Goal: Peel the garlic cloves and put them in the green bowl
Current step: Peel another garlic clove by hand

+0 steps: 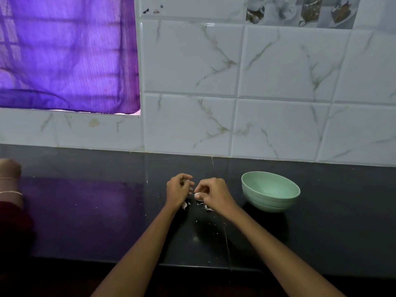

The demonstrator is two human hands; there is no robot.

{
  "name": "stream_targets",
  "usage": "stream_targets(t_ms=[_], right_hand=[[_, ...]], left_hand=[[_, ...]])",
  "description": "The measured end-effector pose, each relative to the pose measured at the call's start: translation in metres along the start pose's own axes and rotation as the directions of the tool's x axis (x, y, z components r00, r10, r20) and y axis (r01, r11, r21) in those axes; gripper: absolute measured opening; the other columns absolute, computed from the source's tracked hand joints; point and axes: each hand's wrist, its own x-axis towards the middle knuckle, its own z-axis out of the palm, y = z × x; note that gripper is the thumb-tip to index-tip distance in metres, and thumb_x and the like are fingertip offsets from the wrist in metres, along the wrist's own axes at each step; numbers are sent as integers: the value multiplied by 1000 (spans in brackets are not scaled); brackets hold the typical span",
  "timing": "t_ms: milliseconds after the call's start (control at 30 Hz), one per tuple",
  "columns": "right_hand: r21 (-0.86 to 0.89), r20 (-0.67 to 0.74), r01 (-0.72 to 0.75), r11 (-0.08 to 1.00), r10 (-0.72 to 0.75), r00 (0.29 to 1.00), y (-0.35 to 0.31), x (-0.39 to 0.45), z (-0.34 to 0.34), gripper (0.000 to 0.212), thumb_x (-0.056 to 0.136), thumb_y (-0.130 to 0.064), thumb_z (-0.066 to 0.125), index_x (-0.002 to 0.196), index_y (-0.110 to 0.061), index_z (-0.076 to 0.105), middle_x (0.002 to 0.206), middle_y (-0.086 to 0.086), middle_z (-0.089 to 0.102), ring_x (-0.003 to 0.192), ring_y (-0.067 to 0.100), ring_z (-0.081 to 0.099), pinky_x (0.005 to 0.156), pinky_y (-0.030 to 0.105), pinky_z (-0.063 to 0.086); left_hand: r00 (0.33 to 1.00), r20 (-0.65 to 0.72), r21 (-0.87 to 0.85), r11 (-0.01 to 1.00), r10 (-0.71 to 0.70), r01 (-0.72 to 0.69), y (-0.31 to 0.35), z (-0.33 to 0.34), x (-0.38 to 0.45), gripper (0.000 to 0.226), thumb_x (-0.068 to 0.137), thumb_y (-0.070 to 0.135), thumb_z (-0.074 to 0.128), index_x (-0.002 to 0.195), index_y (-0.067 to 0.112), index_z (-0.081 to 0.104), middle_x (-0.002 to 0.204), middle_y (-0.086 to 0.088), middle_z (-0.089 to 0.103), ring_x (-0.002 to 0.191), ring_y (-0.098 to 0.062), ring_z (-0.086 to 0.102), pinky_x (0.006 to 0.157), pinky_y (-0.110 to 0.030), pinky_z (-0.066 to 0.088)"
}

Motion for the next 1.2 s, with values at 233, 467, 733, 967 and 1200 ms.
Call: stream_targets(t_ms=[233,467,733,967,1200], right_hand=[[-263,246,90,961,-23,969,-8,-19,4,16,79,0,59,87,-5,72,90,13,70,86,24,66,80,30,53],[352,-52,-195,916,227,973,-4,4,-6,8,71,-1,76,76,-1,70,60,1,68,47,4,59,49,13,46],[135,-293,49,990,-8,956,-9,10,-12,14,73,-3,71,65,-13,65,62,0,64,55,8,56,56,23,46],[-132,116,132,982,-117,986,-7,-5,-7,9,71,1,68,73,-6,73,73,9,72,58,0,60,59,12,45],[775,84,-281,566,349,933,-2,30,-19,6,73,-3,74,76,-2,69,59,3,68,43,5,51,42,13,40]], left_hand=[[1000,17,-11,1000,10,-9,-1,1,1,20,89,-5,46,96,1,64,71,-1,66,59,-11,63,55,-16,54],[982,182,-407,905,-51,122,14,-1,-2,16,88,1,58,100,7,66,73,2,70,65,-2,66,57,-17,52],[988,123,-421,896,-95,139,9,-3,5,21,92,3,53,107,-8,62,74,-3,68,59,-2,65,59,-16,55],[985,142,-414,898,-100,151,14,-4,-2,19,92,1,53,109,1,60,78,-8,65,53,-1,63,54,-14,53],[940,340,-720,641,-12,268,29,-2,-4,17,95,10,47,103,7,63,87,-7,73,79,-15,71,75,-23,57]])
